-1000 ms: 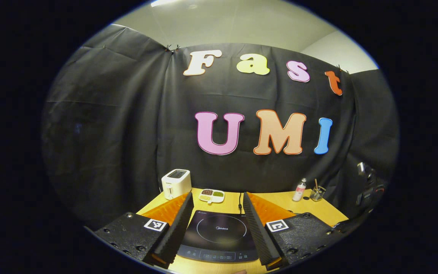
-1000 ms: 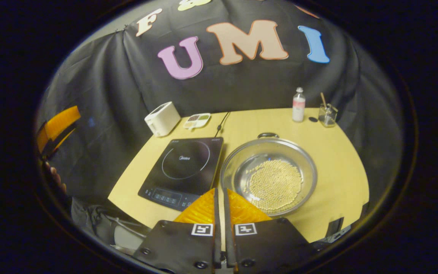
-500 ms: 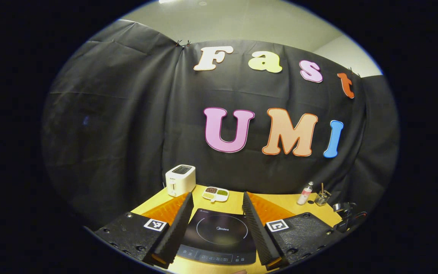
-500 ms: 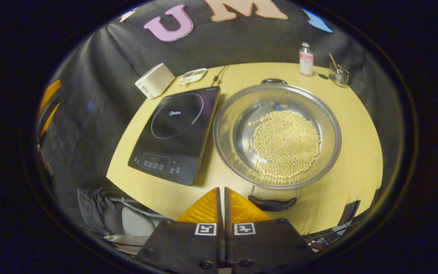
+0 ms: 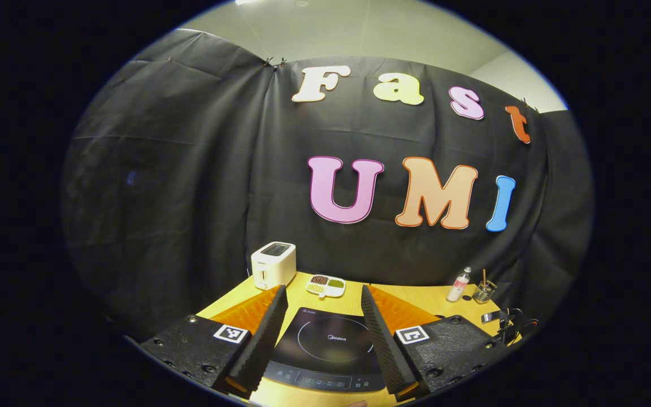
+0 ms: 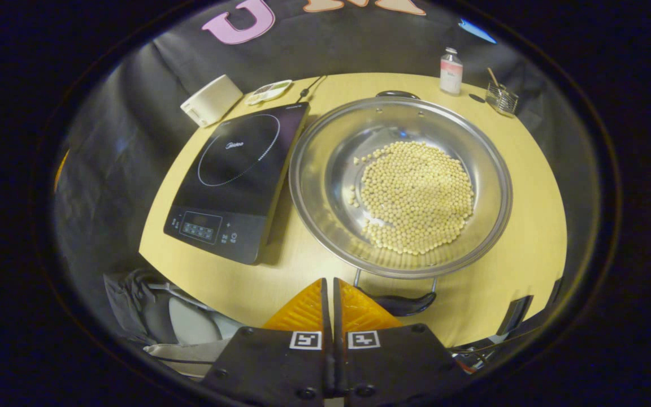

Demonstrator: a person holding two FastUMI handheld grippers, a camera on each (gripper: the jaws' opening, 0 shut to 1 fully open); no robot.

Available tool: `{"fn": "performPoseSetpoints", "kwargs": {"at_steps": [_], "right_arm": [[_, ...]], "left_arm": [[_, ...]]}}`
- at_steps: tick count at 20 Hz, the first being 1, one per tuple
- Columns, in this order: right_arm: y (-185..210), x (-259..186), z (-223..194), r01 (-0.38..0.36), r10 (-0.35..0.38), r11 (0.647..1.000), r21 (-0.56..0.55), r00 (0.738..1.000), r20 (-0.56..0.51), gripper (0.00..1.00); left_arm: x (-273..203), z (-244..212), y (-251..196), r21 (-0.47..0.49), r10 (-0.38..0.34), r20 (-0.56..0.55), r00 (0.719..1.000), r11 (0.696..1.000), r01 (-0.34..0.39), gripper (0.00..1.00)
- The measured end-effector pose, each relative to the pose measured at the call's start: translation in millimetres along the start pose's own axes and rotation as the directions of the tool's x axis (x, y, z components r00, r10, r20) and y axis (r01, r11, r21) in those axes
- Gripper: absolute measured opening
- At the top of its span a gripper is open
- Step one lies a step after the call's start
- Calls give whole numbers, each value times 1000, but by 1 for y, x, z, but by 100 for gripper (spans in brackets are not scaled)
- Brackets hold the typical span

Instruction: First push the handle of the pot to place it horizontally, then grasp the pot with both hands and set it on the induction cooktop.

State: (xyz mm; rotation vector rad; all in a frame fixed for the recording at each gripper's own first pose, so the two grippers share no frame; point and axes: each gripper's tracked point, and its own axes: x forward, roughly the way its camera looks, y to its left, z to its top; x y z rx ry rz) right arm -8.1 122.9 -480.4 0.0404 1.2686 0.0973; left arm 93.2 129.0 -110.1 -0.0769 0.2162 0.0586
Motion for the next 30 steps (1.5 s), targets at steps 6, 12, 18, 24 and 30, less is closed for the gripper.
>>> {"fn": "performPoseSetpoints", "kwargs": {"at_steps": [6, 12, 18, 24, 30], "right_arm": [[-20, 1, 3, 29, -28, 998, 55, 1000, -11, 2], [-54, -1, 3, 93, -91, 992, 83, 995, -30, 3], [-90, -1, 1, 136, -132, 985, 104, 990, -40, 0], [-129, -2, 5, 172, -168, 978, 119, 985, -48, 0], [-164, 0, 21, 175, -171, 978, 116, 984, -39, 4]], "left_arm": [[0, -1, 5, -7, 1, 2, 1000, 1000, -1, 80], [-1, -3, 9, -18, 2, 0, 1000, 1000, -2, 81], [-5, -2, 9, -16, 12, 4, 1000, 1000, -12, 80], [-6, -2, -2, -6, 22, 2, 1000, 1000, -22, 75], [-9, -1, -19, 5, 47, 2, 999, 999, -47, 81]]}}
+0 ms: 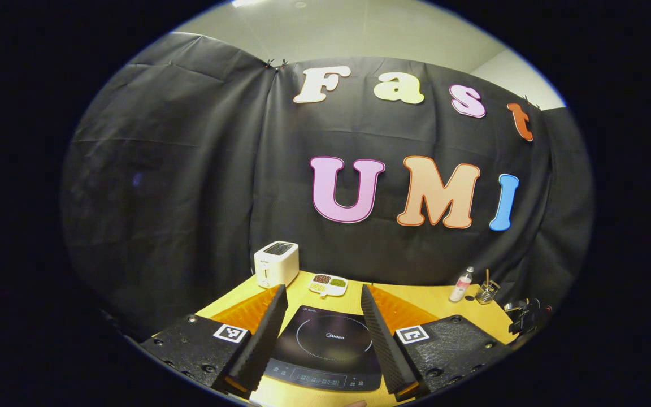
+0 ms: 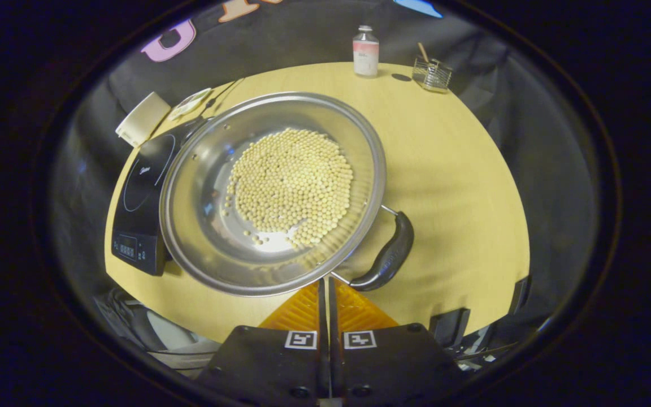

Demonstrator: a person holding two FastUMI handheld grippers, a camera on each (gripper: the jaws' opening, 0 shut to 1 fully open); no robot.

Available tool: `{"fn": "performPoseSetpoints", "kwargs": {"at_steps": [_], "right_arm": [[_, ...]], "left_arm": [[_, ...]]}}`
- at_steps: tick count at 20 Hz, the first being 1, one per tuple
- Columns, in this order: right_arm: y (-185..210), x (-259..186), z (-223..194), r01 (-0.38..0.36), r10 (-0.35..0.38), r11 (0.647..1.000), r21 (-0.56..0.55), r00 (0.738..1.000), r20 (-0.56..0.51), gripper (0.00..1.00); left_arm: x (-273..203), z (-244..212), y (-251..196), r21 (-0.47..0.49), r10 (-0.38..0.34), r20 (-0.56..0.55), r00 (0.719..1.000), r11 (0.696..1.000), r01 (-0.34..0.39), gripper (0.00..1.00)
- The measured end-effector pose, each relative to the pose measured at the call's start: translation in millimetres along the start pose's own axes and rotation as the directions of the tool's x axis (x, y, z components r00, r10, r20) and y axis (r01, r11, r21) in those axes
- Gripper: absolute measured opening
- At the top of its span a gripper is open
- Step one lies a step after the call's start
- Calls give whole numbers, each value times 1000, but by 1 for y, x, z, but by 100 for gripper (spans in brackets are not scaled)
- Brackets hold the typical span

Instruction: First push the handle of the pot to place it horizontally, then grasp the pot with both hands and set it on the induction cooktop.

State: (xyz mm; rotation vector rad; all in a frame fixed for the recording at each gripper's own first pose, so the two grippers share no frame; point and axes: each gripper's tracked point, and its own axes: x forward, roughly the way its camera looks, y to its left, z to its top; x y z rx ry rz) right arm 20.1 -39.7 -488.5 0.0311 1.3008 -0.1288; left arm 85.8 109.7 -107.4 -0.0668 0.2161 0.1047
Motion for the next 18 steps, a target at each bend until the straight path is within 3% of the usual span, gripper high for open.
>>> {"fn": "performPoseSetpoints", "kwargs": {"at_steps": [7, 18], "right_arm": [[-28, 10, 26, -28, 28, 999, 17, 1000, 12, 0], [-53, 27, 71, -104, 103, 994, 26, 994, 41, 2]], "left_arm": [[-6, -4, -25, 20, 36, -8, 999, 999, -36, 81], [-19, -2, -74, 73, 63, -18, 998, 995, -61, 80]]}}
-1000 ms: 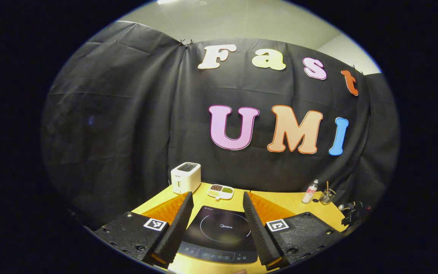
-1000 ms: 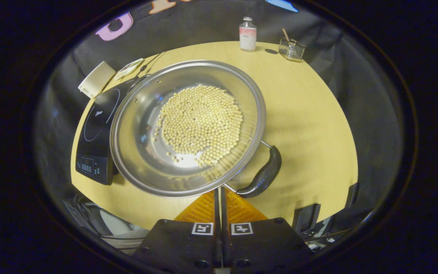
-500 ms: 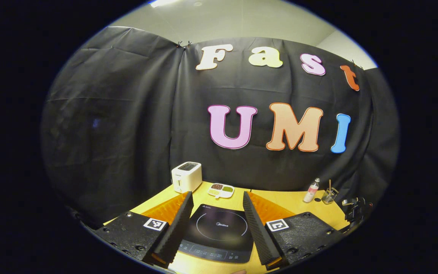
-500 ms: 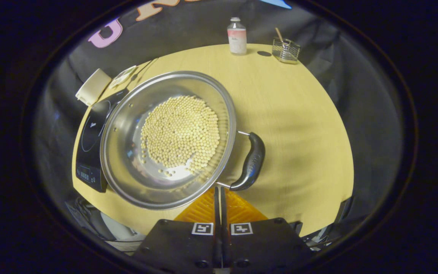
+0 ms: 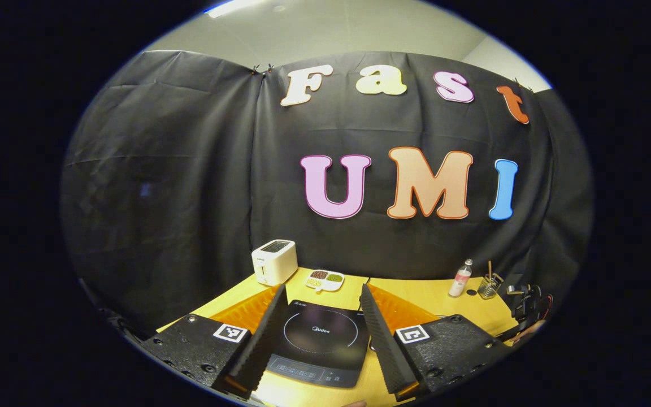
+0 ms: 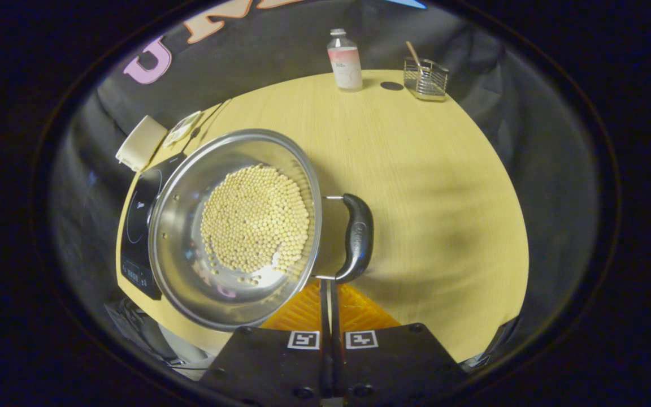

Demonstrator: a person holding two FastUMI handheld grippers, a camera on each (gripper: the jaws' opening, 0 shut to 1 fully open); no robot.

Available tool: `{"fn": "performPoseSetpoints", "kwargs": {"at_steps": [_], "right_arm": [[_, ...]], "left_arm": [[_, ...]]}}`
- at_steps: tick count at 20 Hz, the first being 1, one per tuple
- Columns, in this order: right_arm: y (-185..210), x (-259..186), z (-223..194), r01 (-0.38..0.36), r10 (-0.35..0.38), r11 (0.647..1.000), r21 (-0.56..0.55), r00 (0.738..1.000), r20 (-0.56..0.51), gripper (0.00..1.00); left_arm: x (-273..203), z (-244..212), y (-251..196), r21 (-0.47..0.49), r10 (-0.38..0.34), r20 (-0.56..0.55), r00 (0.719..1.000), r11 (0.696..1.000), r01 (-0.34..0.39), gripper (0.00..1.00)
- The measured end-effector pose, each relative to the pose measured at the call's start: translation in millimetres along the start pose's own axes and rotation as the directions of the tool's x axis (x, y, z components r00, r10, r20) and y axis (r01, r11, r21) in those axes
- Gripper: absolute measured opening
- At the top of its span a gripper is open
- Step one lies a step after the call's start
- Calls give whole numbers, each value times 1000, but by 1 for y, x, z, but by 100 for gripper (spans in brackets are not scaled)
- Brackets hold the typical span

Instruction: First push the handle of the pot to place it horizontally, then grasp the pot with both hands and set it on the induction cooktop.

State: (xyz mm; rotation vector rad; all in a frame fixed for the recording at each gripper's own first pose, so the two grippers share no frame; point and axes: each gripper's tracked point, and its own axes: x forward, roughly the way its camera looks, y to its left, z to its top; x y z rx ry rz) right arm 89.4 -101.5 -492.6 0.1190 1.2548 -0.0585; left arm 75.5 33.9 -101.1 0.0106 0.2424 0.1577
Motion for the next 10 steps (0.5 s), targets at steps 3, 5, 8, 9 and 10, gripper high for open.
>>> {"fn": "performPoseSetpoints", "kwargs": {"at_steps": [3, 5, 8, 9, 10], "right_arm": [[0, 3, 5, -21, 21, 1000, 0, 1000, 4, 0], [-3, 2, 4, -10, 11, 1000, -13, 1000, 16, 0], [-6, -11, 8, 8, -7, 1000, -15, 997, 75, 3], [-2, -16, 9, 2, 0, 1000, -17, 995, 96, 0], [-1, -22, 11, -6, 7, 1000, -16, 994, 112, 5]], "left_arm": [[-3, -1, -10, 7, 3, -11, 1000, 1000, -3, 80], [-5, -4, -16, 14, -2, -23, 1000, 1000, 2, 85], [-5, -2, -27, 35, -20, -27, 999, 999, 21, 81], [-4, -2, -30, 42, -27, -27, 999, 999, 28, 81], [-3, -5, -34, 46, -38, -35, 999, 998, 39, 80]]}}
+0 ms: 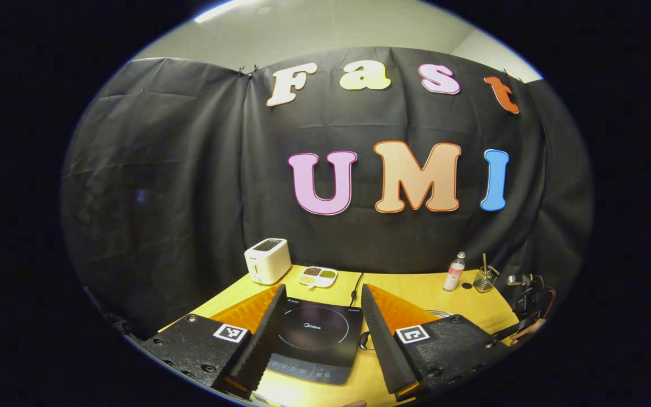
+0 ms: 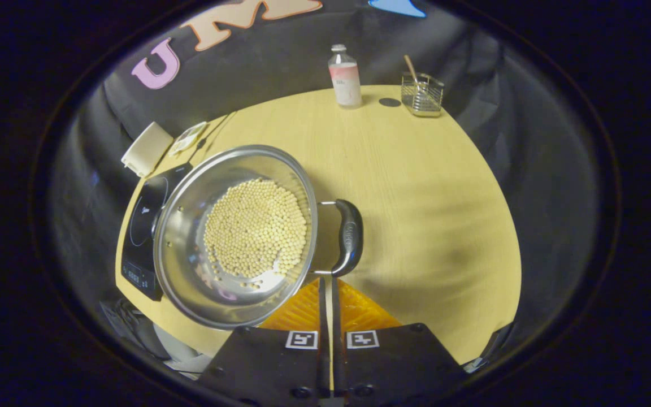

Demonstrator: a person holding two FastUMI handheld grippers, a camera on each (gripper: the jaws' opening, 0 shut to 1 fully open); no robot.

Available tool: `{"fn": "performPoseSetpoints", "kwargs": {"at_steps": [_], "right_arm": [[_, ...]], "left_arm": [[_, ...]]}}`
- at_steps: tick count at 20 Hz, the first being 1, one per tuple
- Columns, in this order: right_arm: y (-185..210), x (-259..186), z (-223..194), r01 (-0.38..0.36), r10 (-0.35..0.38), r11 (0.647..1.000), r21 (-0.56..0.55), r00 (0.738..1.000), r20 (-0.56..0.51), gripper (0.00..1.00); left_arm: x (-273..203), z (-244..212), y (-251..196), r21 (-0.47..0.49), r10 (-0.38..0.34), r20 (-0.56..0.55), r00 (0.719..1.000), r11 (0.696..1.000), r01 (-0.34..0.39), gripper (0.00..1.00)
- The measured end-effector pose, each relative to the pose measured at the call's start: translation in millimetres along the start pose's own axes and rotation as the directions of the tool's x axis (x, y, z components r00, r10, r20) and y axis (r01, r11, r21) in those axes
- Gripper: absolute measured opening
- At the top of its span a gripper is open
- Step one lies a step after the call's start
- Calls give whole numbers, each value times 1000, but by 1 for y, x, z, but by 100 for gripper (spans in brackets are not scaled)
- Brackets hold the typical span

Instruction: First push the handle of the pot to place it horizontally, then grasp the pot with both hands and set it on the induction cooktop.

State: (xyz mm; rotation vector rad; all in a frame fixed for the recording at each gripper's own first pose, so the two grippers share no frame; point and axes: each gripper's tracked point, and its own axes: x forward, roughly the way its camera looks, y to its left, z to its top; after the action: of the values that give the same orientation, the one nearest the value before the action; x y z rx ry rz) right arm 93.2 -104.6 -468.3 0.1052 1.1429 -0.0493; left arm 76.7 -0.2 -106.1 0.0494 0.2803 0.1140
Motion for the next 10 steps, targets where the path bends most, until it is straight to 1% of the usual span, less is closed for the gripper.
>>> {"fn": "performPoseSetpoints", "kwargs": {"at_steps": [2, 3, 4, 5, 6, 7, 8, 10], "right_arm": [[6, -7, 5, -11, 11, 1000, 18, 999, 35, 11], [7, -10, 8, -8, 7, 1000, 19, 999, 53, 29], [7, -12, 12, 2, -3, 1000, 14, 998, 70, 39], [7, -12, 14, 12, -13, 1000, 7, 997, 82, 51], [6, -12, 16, 32, -32, 999, 4, 996, 84, 63], [6, -12, 17, 43, -43, 999, 5, 996, 81, 70], [4, -11, 18, 60, -60, 998, 9, 995, 76, 70], [0, -8, 22, 89, -91, 995, 32, 993, 70, 73]], "left_arm": [[6, -9, -11, -1, -36, -24, 999, 999, 36, 80], [11, -16, -17, 0, -61, -47, 997, 998, 61, 80], [15, -25, -22, 3, -84, -73, 994, 996, 84, 80], [23, -35, -24, 6, -97, -102, 990, 995, 98, 76], [31, -45, -25, 13, -104, -140, 985, 994, 107, 80], [38, -55, -27, 10, -120, -162, 980, 992, 123, 76], [46, -59, -32, 0, -146, -167, 975, 989, 148, 80], [61, -78, -42, -16, -205, -211, 956, 978, 206, 80]]}}
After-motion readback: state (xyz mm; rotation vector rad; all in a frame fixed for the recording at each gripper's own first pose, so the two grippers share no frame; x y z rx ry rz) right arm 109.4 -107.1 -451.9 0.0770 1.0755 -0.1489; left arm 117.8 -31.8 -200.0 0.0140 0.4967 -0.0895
